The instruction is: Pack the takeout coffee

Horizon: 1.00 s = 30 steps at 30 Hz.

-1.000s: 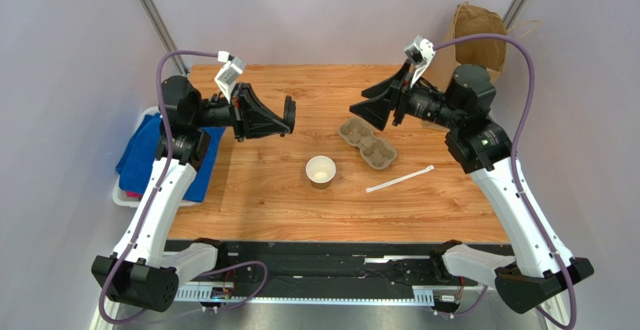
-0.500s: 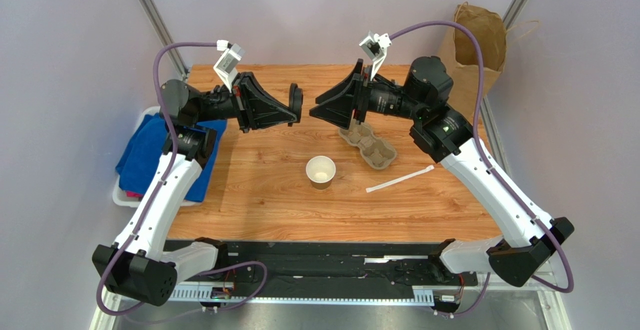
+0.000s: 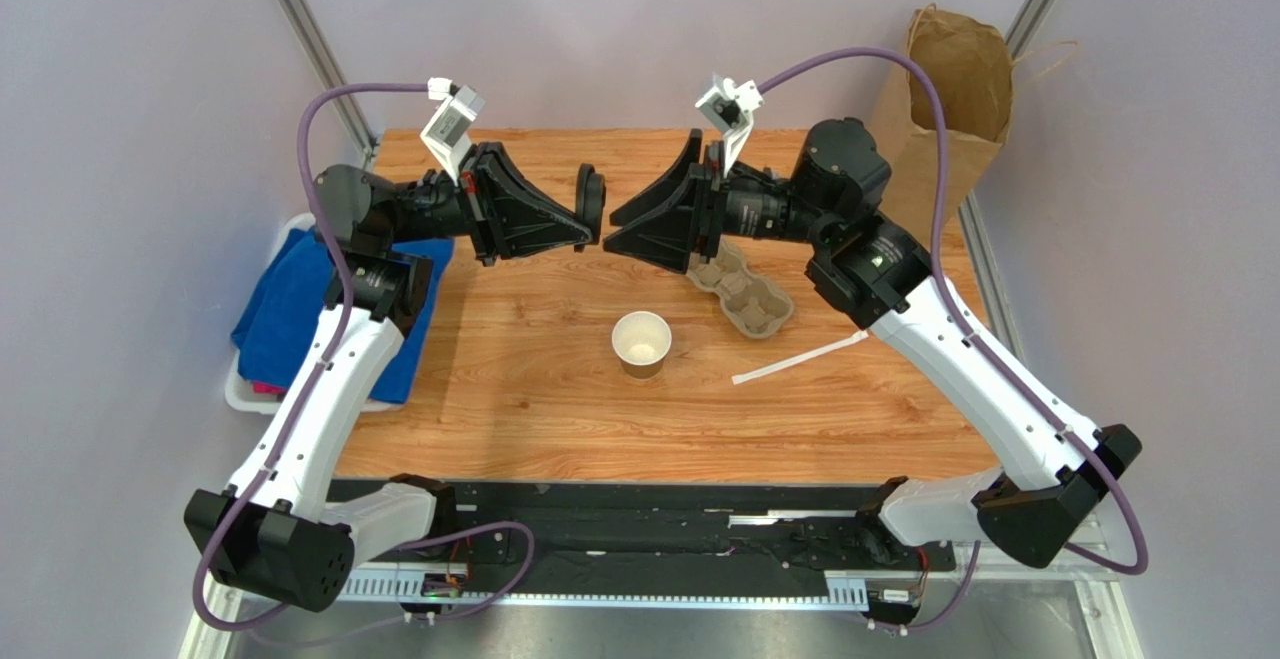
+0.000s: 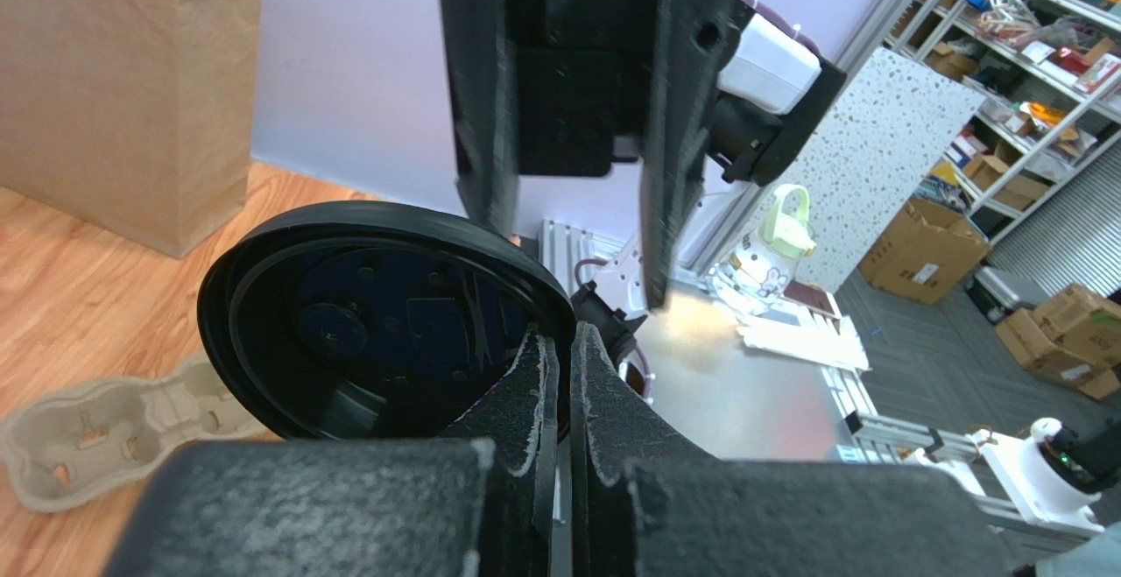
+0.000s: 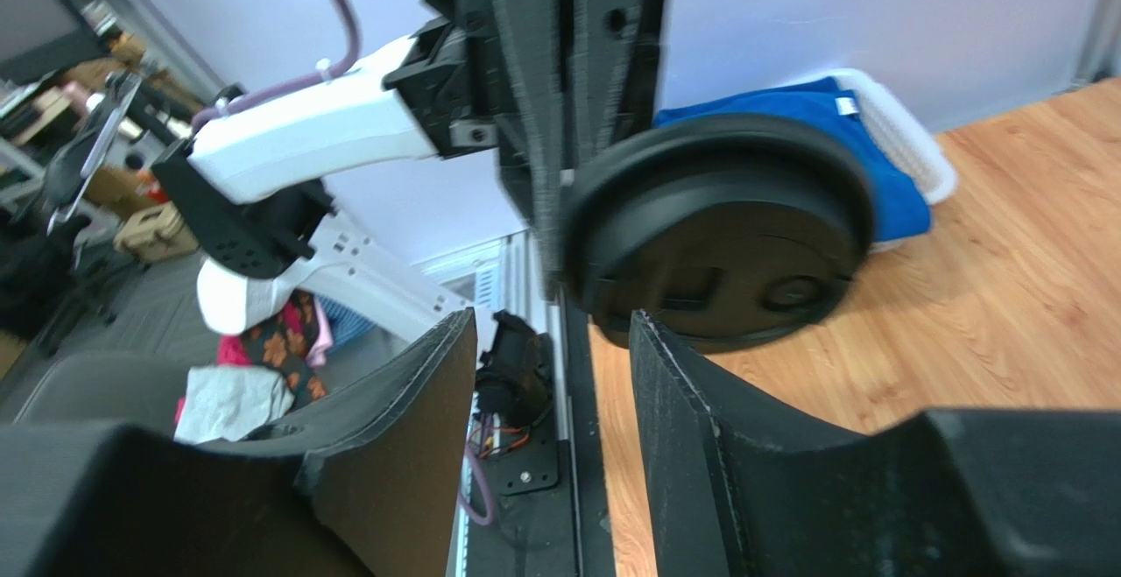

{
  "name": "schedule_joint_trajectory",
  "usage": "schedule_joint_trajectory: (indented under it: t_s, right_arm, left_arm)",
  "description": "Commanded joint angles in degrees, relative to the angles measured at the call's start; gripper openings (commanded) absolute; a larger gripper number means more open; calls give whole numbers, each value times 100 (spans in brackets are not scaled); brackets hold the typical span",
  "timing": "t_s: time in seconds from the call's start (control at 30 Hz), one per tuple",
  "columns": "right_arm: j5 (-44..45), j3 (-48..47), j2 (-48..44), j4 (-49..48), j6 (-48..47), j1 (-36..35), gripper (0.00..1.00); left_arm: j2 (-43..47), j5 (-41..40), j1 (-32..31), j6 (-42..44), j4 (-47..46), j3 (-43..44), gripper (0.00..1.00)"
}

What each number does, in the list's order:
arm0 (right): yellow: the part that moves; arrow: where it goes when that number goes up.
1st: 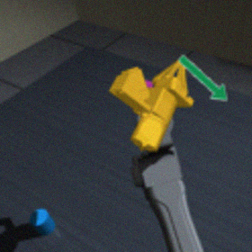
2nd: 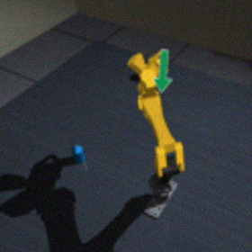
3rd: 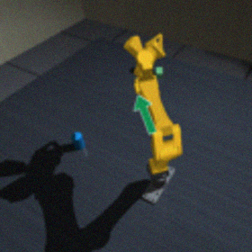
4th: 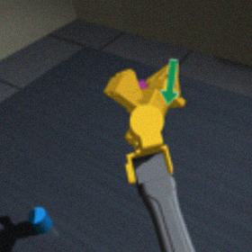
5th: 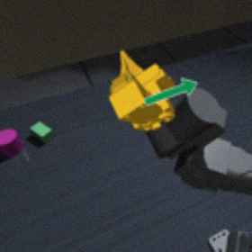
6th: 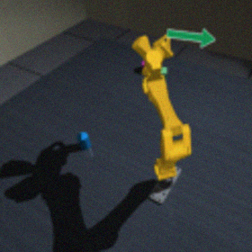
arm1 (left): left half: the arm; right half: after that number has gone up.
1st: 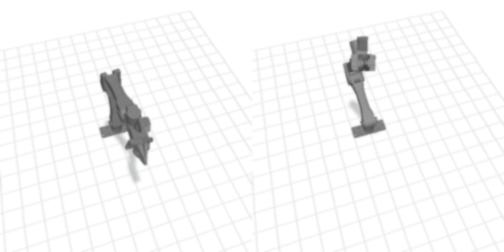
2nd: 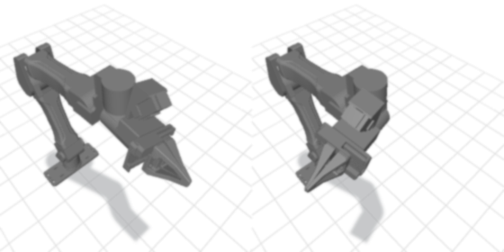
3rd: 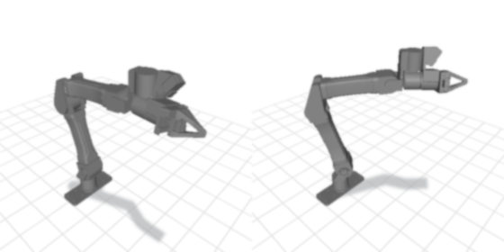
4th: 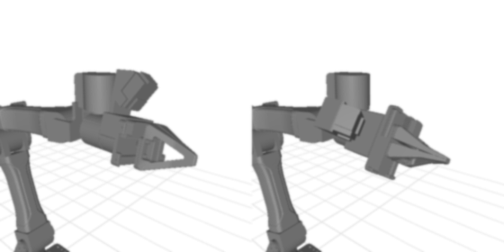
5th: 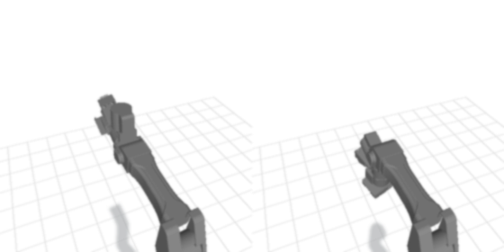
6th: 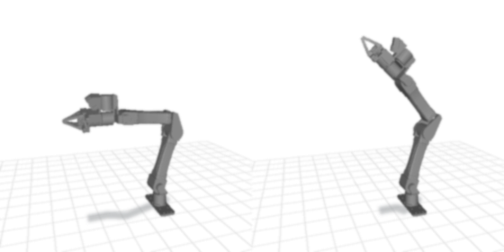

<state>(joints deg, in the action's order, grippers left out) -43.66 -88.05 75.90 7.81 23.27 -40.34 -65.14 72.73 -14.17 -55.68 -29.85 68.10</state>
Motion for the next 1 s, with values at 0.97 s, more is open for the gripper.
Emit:
schedule_joint_trajectory:
  t_s: [0.97]
  right_arm:
    - [59, -459, 391, -632, 547, 149, 36]
  left_arm:
    - [55, 22, -59, -224, -768, -7, 0]
